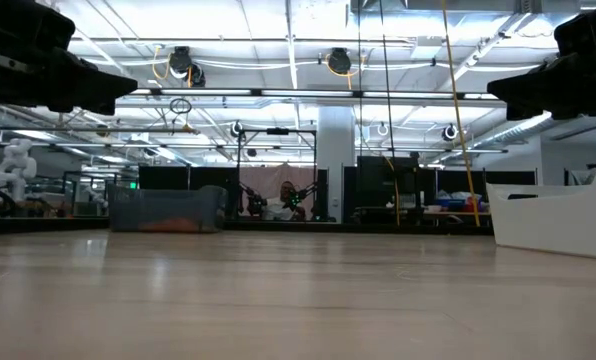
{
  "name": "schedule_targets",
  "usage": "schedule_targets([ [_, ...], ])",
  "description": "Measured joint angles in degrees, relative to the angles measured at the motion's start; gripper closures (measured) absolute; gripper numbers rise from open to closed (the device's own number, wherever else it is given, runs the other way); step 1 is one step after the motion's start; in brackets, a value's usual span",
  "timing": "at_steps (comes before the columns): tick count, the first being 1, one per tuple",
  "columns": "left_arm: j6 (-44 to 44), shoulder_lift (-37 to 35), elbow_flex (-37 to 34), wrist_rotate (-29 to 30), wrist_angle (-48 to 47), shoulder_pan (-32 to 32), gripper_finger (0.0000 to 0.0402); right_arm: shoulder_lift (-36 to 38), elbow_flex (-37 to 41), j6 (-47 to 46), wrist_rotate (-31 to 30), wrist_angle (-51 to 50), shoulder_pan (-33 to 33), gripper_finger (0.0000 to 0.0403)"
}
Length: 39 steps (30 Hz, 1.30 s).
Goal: Sort Halloween decoration
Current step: Return to Home Position
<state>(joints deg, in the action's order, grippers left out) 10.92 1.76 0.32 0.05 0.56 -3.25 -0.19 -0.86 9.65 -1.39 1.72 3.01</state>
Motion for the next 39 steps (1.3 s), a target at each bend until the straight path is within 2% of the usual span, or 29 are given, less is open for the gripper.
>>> schedule_targets([
  [9, -1.5, 0.0, 0.0, -0.3, 0.0, 3.4, 0.0391, 0.0, 0.0, 0.0, 0.0, 0.1, 0.0, 0.0403],
  [19, -4.5, 0.0, 0.0, -3.1, 0.2, 3.6, 0.0391, 0.0, 0.0, 0.0, 0.0, 0.1, 0.0, 0.0403],
  [26, -4.1, 0.0, 0.0, 0.0, 0.3, 3.6, 0.0391, 0.0, 0.0, 0.0, 0.0, 0.1, 0.0, 0.0403],
  [39, -4.2, 0.0, 0.0, 0.6, 0.5, 3.6, 0.0391, 0.0, 0.0, 0.0, 0.0, 0.1, 0.0, 0.0403],
])
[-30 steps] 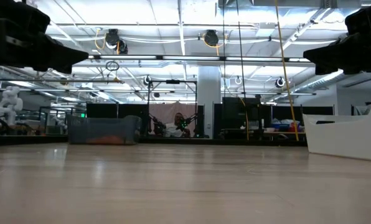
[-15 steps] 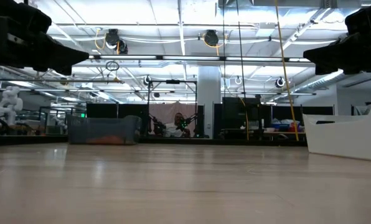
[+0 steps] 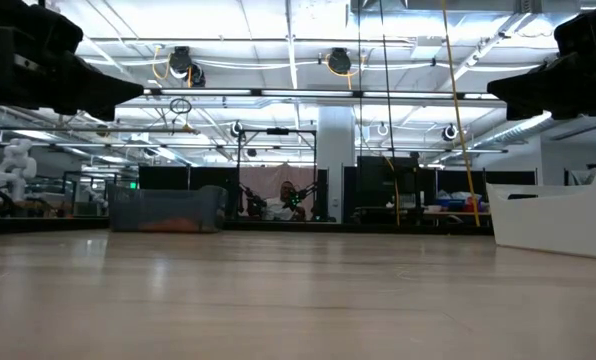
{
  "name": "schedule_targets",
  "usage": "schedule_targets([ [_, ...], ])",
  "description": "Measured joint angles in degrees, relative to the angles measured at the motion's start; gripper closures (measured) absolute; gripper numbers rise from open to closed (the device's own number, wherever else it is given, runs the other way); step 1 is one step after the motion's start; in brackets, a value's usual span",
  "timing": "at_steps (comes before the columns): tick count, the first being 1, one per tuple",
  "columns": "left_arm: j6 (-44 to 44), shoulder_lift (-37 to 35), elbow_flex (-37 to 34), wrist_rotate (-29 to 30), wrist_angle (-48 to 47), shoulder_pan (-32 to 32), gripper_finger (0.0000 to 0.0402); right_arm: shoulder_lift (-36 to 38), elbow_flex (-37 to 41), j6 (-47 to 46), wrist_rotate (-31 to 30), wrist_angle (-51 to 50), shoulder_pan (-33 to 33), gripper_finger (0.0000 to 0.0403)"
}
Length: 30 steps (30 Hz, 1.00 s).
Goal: Sort Halloween decoration
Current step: Return to Home Position
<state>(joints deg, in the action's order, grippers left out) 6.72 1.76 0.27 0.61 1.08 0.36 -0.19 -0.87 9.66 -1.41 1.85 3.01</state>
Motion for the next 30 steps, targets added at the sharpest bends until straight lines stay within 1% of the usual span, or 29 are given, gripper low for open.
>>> schedule_targets([
  [4, 0.0, 0.0, 0.0, 0.0, 0.0, 0.0, 0.0391, 0.0, 0.0, -0.3, 0.0, 0.0, 0.0, 0.0403],
  [8, 0.0, 0.0, 0.0, 0.0, 0.0, 0.0, 0.0391, 0.0, 0.0, -4.4, 0.0, 0.0, 0.0, 0.0403],
  [30, -0.1, 0.0, 0.0, 0.1, 0.0, 0.0, 0.0391, 0.0, 0.0, -4.5, 0.0, 0.0, 0.0, 0.0403],
])
